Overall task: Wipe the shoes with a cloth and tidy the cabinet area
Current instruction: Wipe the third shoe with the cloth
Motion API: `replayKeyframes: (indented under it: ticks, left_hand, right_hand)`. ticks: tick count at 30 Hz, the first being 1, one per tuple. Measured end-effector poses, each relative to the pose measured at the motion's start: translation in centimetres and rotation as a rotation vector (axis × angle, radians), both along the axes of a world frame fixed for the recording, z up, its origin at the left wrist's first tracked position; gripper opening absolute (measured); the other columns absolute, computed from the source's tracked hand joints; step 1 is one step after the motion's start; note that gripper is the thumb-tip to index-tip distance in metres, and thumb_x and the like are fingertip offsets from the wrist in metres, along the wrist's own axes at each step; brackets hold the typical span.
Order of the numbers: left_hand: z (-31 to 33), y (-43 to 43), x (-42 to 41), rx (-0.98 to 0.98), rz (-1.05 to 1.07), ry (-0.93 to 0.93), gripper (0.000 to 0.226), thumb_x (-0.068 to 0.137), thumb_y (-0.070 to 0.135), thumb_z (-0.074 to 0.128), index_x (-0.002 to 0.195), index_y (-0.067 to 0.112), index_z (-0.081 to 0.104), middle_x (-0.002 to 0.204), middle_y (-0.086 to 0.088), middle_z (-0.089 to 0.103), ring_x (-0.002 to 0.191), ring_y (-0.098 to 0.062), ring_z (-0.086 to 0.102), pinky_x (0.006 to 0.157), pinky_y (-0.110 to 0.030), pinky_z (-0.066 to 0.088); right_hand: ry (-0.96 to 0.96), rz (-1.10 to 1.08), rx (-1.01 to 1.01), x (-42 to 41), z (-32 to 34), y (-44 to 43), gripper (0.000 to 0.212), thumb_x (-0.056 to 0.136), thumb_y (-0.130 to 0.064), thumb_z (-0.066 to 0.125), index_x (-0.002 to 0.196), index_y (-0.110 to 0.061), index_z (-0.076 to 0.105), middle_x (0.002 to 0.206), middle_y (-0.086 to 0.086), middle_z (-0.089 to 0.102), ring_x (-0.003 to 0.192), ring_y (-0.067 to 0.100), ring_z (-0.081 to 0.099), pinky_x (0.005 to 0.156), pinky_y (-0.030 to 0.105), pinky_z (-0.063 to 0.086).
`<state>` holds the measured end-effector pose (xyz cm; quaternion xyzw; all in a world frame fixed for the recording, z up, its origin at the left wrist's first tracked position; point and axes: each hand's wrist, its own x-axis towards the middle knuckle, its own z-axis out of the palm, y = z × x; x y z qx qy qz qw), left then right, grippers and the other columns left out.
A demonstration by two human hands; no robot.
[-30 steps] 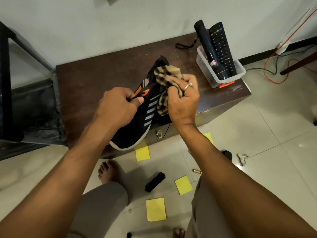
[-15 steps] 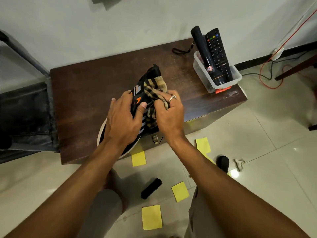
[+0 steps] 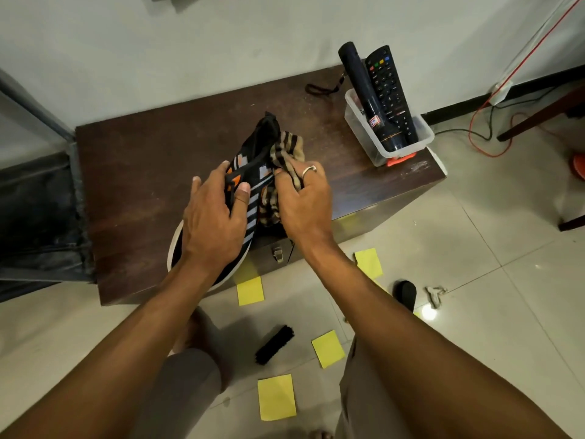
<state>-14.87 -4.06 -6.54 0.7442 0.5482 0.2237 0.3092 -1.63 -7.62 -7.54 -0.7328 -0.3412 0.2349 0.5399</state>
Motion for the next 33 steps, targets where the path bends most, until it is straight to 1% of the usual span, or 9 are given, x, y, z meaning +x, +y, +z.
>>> replayKeyframes:
  ticks: [5,10,13,18,20,23,27,31,33]
  left_hand:
    - [0.3,-0.3,0.1,0.002,0.01,0.001,0.047,0.107,0.036,0.044,0.146,0.01,0.045,0.143,-0.011,0.054,0.145,-0.032,0.032,0.118,-0.054,0.027]
    - [0.6,-0.5,-0.1,0.025,-0.021,-0.021,0.049,0.107,0.034,0.044,0.15,0.01,0.042,0.148,-0.011,0.051,0.142,-0.018,0.027,0.122,-0.048,0.021]
    - [0.3,-0.4,-0.4,0.025,-0.007,-0.04,0.049,0.108,0.034,0.043,0.151,0.011,0.042,0.149,-0.01,0.05,0.142,-0.017,0.026,0.122,-0.044,0.02]
    - [0.1,-0.3,-0.5,0.05,-0.007,-0.063,0.046,0.11,0.029,0.037,0.151,0.01,0.042,0.154,-0.009,0.047,0.138,-0.008,0.014,0.12,-0.038,0.018]
    - [0.4,-0.3,-0.4,0.043,-0.018,-0.052,0.046,0.11,0.028,0.037,0.152,0.01,0.04,0.155,-0.01,0.045,0.136,-0.007,0.01,0.121,-0.037,0.015]
    - [0.5,-0.3,-0.6,0.028,-0.016,-0.054,0.046,0.111,0.029,0.034,0.153,0.011,0.04,0.156,-0.008,0.043,0.138,-0.006,0.012,0.121,-0.034,0.013]
    - [0.4,-0.4,-0.6,0.02,-0.017,-0.065,0.046,0.111,0.028,0.034,0.154,0.011,0.039,0.157,-0.008,0.043,0.142,-0.011,0.021,0.122,-0.034,0.013]
    - [0.4,-0.4,-0.6,0.005,-0.012,-0.05,0.047,0.111,0.03,0.033,0.154,0.013,0.038,0.158,-0.007,0.042,0.146,-0.016,0.022,0.123,-0.035,0.013]
    - [0.3,-0.3,-0.7,-0.005,-0.003,-0.054,0.047,0.111,0.03,0.032,0.154,0.014,0.038,0.158,-0.005,0.042,0.146,-0.014,0.021,0.122,-0.034,0.013]
  right_hand:
    - [-0.013,0.128,-0.05,-1.2,0.1,-2.1,0.025,0.097,-0.021,0.063,0.119,-0.02,0.074,0.11,-0.005,0.059,0.098,0.005,0.062,0.086,0.022,0.055]
    - [-0.288,0.089,-0.017,-0.5,0.2,-1.2,0.026,0.097,-0.02,0.062,0.121,-0.017,0.072,0.112,-0.003,0.054,0.09,0.012,0.061,0.078,0.039,0.058]
    - [-0.263,0.049,-0.03,0.1,0.5,0.0,0.025,0.098,-0.018,0.061,0.12,-0.018,0.072,0.112,-0.005,0.053,0.089,0.011,0.061,0.077,0.04,0.059]
    - [-0.408,0.44,0.004,-0.8,0.4,-3.1,0.031,0.097,-0.019,0.065,0.127,-0.019,0.07,0.116,-0.004,0.055,0.096,0.017,0.065,0.08,0.044,0.058]
    - [-0.514,0.394,-0.043,1.2,0.2,-2.3,0.03,0.097,-0.023,0.064,0.127,-0.022,0.07,0.117,-0.003,0.055,0.094,0.019,0.065,0.078,0.046,0.058]
    - [-0.46,0.226,-0.091,1.3,0.4,-1.1,0.027,0.098,-0.021,0.062,0.124,-0.019,0.071,0.114,-0.005,0.054,0.092,0.014,0.062,0.079,0.043,0.057]
    - [-0.561,0.476,-0.027,-0.2,0.7,-3.1,0.032,0.097,-0.021,0.064,0.128,-0.02,0.068,0.122,-0.005,0.053,0.096,0.021,0.066,0.078,0.045,0.059]
    - [-0.533,0.275,-0.121,1.5,1.2,-1.5,0.029,0.098,-0.021,0.061,0.125,-0.021,0.07,0.116,-0.005,0.053,0.09,0.018,0.063,0.076,0.045,0.057]
    - [-0.504,0.314,-0.094,-0.3,1.4,-1.8,0.029,0.099,-0.02,0.062,0.127,-0.02,0.069,0.117,-0.006,0.054,0.091,0.018,0.063,0.079,0.044,0.057]
